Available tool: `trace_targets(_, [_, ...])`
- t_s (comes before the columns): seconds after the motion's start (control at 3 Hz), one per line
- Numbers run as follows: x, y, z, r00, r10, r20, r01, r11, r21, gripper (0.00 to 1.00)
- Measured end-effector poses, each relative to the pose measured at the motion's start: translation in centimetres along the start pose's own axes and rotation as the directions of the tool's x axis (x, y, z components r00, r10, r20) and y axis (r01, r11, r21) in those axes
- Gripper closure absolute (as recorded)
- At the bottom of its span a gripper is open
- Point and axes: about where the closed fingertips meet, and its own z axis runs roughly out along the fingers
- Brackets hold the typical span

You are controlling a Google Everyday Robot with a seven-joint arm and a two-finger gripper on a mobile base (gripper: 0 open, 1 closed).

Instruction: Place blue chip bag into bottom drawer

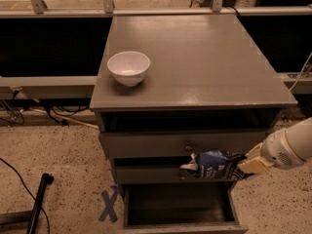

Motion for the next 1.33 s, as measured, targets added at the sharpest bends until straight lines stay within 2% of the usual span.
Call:
trace_targets(0.33, [0.6, -0.4, 0.8, 1.000, 0.030, 0.000, -0.030, 0.9994, -0.015, 1.00])
trace_targets(0.67, [4.8, -2.2, 5.0, 0.976, 0.117, 0.182, -0.107, 0.9921, -0.066, 1.00])
trace_targets(1.0, [10.7, -3.4, 8.9, 0.926, 0.187, 0.327, -0.157, 0.9808, -0.115, 1.00])
trace_targets(1.33, [15.5, -5.6, 13.6, 0.903, 0.239, 0.358, -0.181, 0.9653, -0.188, 1.00])
